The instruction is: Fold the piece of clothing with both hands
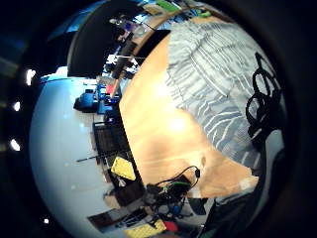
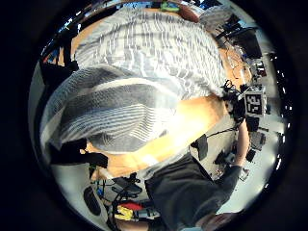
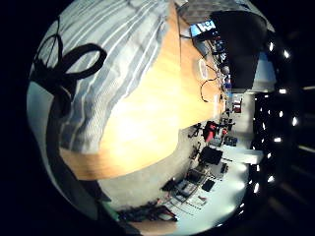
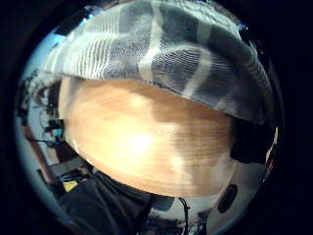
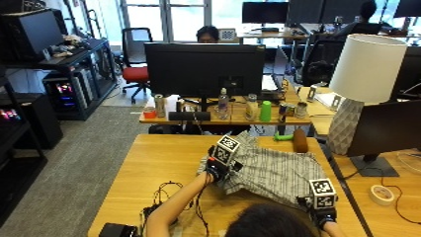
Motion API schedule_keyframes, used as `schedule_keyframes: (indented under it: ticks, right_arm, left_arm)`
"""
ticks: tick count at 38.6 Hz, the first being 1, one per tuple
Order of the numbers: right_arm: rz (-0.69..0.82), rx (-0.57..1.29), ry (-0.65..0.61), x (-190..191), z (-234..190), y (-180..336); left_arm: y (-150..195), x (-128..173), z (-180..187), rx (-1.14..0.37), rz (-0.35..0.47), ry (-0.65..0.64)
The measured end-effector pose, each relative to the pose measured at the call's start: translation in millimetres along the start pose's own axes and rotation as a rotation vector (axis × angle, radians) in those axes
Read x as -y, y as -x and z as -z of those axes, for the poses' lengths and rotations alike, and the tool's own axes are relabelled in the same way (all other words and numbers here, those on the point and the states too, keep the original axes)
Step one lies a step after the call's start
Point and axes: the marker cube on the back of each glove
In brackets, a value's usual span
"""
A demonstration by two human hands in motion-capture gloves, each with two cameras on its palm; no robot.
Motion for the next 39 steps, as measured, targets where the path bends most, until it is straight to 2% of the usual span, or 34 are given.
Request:
schedule_keyframes:
  ticks: [3, 9, 18, 25, 28, 31, 35, 39]
  right_arm:
    - [-0.002, 0.010, -0.026, -3, 9, -6]
    - [0.032, 0.022, 0.010, -22, 45, -6]
    - [0.084, -0.015, 0.062, -48, 116, -8]
    - [0.103, -0.063, 0.098, -57, 167, -14]
    - [0.097, -0.079, 0.097, -52, 189, -15]
    - [0.074, -0.083, 0.072, -37, 206, -16]
    - [0.018, -0.082, 0.040, 1, 214, -18]
    - [-0.059, -0.094, 0.063, 54, 196, -21]
  left_arm:
    - [4, -7, -7, -0.012, -0.032, 0.033]
    - [13, -25, -8, -0.030, -0.098, 0.118]
    - [23, -68, 26, -0.083, -0.188, 0.212]
    - [32, -84, 52, -0.151, -0.250, 0.275]
    - [38, -84, 66, -0.145, -0.235, 0.293]
    - [48, -71, 78, -0.122, -0.187, 0.262]
    - [60, -34, 84, -0.086, -0.081, 0.157]
    - [65, 11, 75, -0.042, 0.030, 0.076]
